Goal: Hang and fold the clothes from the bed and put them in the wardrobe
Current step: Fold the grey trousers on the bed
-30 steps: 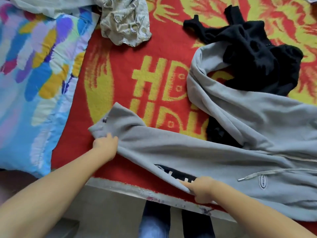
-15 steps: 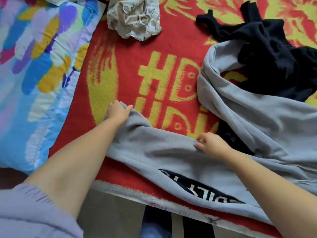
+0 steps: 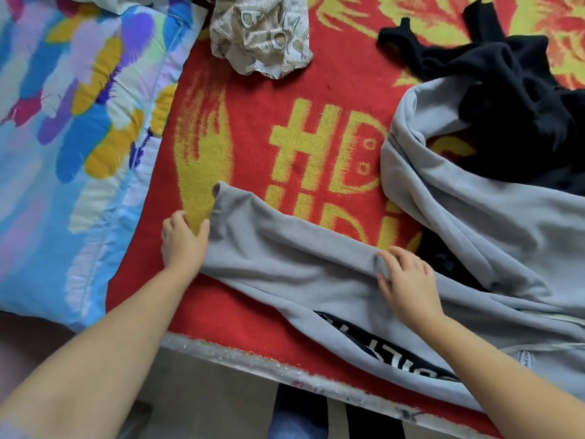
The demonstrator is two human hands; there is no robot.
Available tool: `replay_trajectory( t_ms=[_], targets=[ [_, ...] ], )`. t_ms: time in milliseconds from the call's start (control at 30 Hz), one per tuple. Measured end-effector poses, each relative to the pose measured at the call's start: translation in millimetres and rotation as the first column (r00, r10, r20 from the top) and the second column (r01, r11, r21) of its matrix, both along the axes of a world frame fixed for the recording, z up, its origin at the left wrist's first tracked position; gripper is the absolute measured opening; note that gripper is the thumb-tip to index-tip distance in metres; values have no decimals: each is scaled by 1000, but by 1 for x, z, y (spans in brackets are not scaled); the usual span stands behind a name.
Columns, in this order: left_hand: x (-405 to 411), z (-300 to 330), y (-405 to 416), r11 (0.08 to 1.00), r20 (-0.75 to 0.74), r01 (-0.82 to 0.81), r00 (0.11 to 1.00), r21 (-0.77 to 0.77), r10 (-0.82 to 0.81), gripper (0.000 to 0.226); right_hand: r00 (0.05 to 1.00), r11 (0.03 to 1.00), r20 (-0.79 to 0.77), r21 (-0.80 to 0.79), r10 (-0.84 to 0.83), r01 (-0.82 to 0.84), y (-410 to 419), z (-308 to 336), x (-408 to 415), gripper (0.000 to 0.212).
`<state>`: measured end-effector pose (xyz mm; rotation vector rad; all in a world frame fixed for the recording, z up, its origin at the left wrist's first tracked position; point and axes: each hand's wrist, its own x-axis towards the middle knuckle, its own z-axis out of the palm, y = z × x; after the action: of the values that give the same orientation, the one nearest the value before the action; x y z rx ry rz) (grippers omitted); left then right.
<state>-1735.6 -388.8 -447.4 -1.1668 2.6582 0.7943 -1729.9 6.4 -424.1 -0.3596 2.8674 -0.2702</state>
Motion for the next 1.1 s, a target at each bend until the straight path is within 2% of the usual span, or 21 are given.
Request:
replay_trajectory(
  t_ms=[67,100,133,200,233,267,333,400,533,633,733,800,833,867,900,933,967,1000,1033,1067,1100],
  targets=[
    [33,-1,14,972,-81,70,993,-225,-90,35,998,998,-6,-27,60,-61,-10,2,-12,32],
    [45,0,20,932,-121,181,966,-315,-229,28,991,990,40,-65,129,-126,-17,5,-15,26],
    [56,-1,25,854,-124,364,892,-372,-434,26,965,973,141,-110,220,-205,-25,7,-15,22],
    [71,-4,28,544,-46,761,567,-353,-822,38,832,928,410,-152,372,-340,-43,3,-3,27],
    [75,-5,27,383,41,871,415,-306,-909,46,752,904,515,-125,412,-410,-51,-1,6,32],
    [76,-6,26,288,143,922,331,-260,-933,53,697,886,583,-91,417,-454,-59,-4,17,37],
    [71,-2,22,291,317,929,354,-229,-880,54,704,906,622,-25,344,-422,-74,-11,38,41],
    [58,10,16,304,405,912,397,-275,-824,34,768,936,591,60,246,-346,-86,-17,50,39],
    [33,30,-6,211,330,923,318,-322,-889,21,840,944,497,110,219,-311,-96,-20,48,35],
    [27,43,-25,172,151,867,270,-468,-951,17,880,964,396,-74,262,-254,-86,-3,40,21],
    [33,47,-45,167,92,810,261,-562,-961,11,850,864,200,-251,488,-437,-69,17,42,33],
    [42,44,-43,93,173,830,222,-549,-960,11,729,809,354,-322,585,-492,-70,23,51,21],
    [46,39,-40,25,289,891,174,-454,-941,14,649,812,487,-334,584,-480,-74,21,55,17],
    [46,36,-33,-28,465,969,93,-246,-881,19,574,819,592,-321,566,-477,-75,16,57,17],
    [45,34,-24,19,643,999,-12,41,-766,23,528,824,650,-305,547,-478,-77,13,54,18],
    [38,33,-12,161,747,944,-117,289,-654,28,523,840,672,-310,524,-445,-77,12,46,20],
    [25,31,2,287,789,857,-198,427,-582,31,591,873,643,-326,487,-364,-74,14,34,21],
    [8,29,19,346,782,809,-210,476,-587,31,716,904,566,-361,409,-230,-66,15,19,21],
    [-9,29,39,351,745,804,-163,480,-646,28,848,910,446,-404,287,-96,-55,17,3,20],
    [-28,32,62,343,679,829,-58,441,-731,22,942,909,308,-417,131,10,-40,19,-16,21],
    [-47,34,86,355,581,849,70,392,-811,17,987,910,162,-405,-22,87,-21,22,-34,24]
  ],
)
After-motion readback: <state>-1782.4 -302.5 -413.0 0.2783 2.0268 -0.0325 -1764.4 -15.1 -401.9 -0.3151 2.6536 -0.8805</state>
